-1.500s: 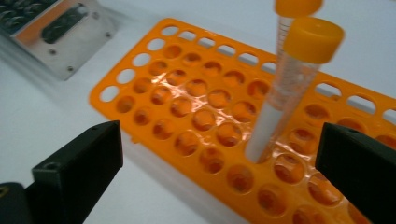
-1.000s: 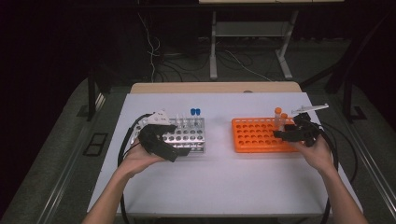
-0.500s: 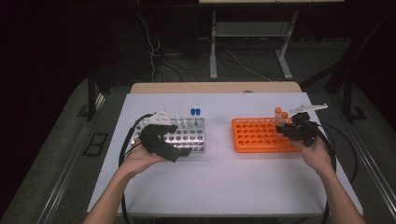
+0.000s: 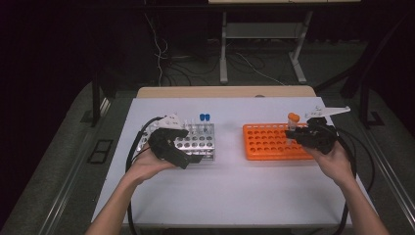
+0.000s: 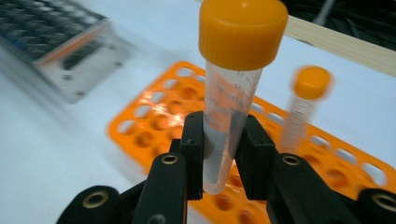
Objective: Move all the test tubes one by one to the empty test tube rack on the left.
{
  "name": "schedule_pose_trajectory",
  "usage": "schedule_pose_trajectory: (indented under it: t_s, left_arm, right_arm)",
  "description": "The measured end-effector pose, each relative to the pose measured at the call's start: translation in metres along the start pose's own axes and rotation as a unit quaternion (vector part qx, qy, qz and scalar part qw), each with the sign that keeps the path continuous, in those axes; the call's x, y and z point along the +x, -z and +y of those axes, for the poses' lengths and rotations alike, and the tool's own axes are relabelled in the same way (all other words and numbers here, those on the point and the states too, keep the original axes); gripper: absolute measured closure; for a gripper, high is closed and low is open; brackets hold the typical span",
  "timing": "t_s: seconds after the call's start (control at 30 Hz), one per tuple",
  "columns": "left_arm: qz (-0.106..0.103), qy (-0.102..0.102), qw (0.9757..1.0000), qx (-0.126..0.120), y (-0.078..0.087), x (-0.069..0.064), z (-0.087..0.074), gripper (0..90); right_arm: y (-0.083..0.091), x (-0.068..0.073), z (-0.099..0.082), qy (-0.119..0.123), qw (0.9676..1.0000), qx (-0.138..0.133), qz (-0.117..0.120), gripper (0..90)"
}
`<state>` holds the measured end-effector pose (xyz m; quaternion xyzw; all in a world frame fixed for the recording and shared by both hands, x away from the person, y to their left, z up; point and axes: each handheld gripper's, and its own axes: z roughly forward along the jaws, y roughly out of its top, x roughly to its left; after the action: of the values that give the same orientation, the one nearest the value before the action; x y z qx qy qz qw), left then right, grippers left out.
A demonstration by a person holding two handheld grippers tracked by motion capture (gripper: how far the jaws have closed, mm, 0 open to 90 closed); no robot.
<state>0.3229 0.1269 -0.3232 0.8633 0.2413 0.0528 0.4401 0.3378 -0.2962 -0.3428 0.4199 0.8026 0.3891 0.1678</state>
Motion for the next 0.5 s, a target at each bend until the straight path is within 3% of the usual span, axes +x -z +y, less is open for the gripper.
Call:
schedule_pose_trajectory:
  t_s: [0.23, 0.37, 0.5]
  left_arm:
    - [-0.003, -0.007, 1.0, 0.005, 0.0, -0.002, 0.005, 0.0]
    - [-0.005, -0.009, 0.9999, 0.006, 0.0, -0.002, 0.007, 0.0]
    - [-0.007, -0.012, 0.9999, 0.008, 0.0, -0.003, 0.009, 0.0]
  right_arm:
    - [0.004, 0.028, 0.012, 0.038, 0.9982, 0.001, 0.047, 73.7]
    - [0.002, 0.045, 0.018, 0.06, 0.9952, 0.007, 0.077, 73.7]
    - [-0.004, 0.061, 0.023, 0.081, 0.9923, 0.016, 0.092, 73.7]
